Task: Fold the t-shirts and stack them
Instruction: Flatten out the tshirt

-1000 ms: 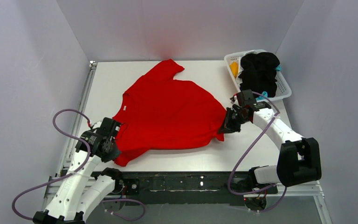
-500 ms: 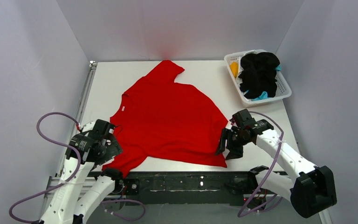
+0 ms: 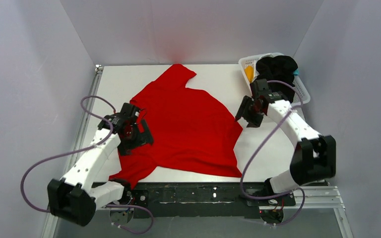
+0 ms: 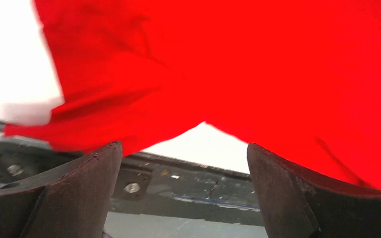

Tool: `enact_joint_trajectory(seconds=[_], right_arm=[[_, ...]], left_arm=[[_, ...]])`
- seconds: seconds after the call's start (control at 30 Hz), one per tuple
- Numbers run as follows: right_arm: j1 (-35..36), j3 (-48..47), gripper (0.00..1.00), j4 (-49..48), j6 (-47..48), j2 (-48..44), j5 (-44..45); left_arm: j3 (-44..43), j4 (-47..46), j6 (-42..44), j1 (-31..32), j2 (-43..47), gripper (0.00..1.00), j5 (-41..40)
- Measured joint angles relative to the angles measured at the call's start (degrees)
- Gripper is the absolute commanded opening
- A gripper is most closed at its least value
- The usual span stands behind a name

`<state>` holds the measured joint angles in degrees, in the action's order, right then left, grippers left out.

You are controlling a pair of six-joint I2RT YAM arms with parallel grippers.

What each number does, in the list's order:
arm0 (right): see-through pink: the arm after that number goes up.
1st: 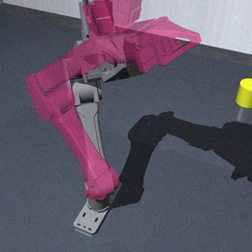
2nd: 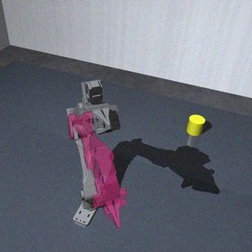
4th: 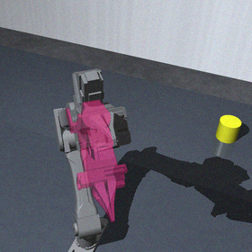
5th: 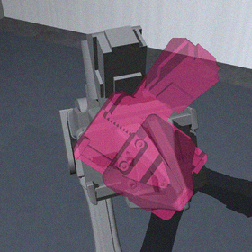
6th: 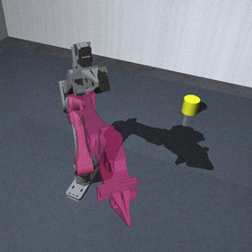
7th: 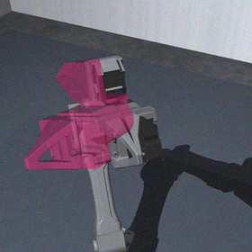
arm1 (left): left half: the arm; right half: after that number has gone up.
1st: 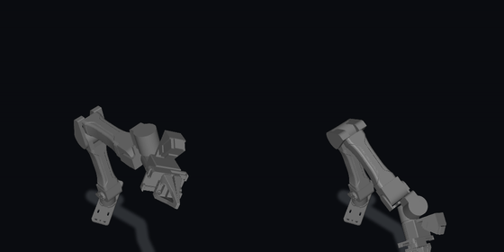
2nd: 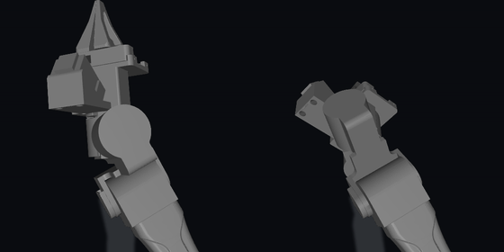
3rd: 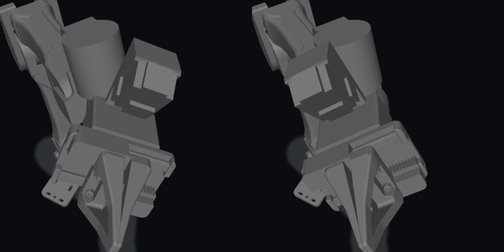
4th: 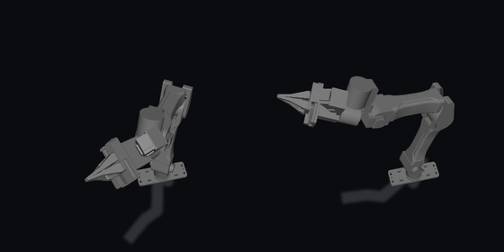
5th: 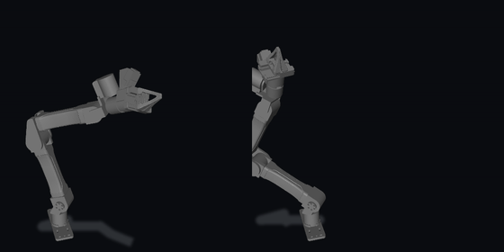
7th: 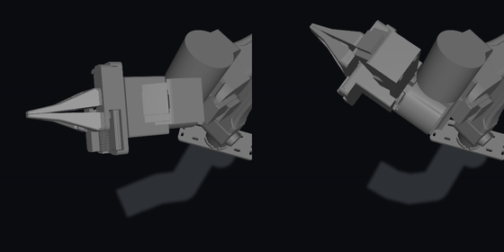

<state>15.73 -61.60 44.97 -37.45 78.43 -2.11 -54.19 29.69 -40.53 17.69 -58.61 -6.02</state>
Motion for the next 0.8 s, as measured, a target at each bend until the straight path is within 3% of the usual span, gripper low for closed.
enact_joint_trajectory(seconds=[0.13, 0.33, 0.73, 0.8], right_arm=[[-1.09, -10.8, 0.61, -4.5, 2.19, 14.53, 4.9], [-1.07, -17.92, 0.61, -7.56, 7.48, 27.17, 7.41], [-0.59, -16.0, 0.48, -9.01, 12.2, 31.98, 4.2], [-0.04, -15.17, 0.41, -9.18, 12.24, 32.17, 3.85]], left_arm=[[0.96, -8.79, -0.07, -0.76, -10.4, 0.98, 3.32], [9.05, -18.49, -0.39, -2.97, -11.5, 0.98, 3.78], [17.31, -20.7, -0.85, -4.15, -11.58, 0.98, 2.45], [18.08, -20.63, -1.03, -4.22, -10.78, 0.98, 1.57]])
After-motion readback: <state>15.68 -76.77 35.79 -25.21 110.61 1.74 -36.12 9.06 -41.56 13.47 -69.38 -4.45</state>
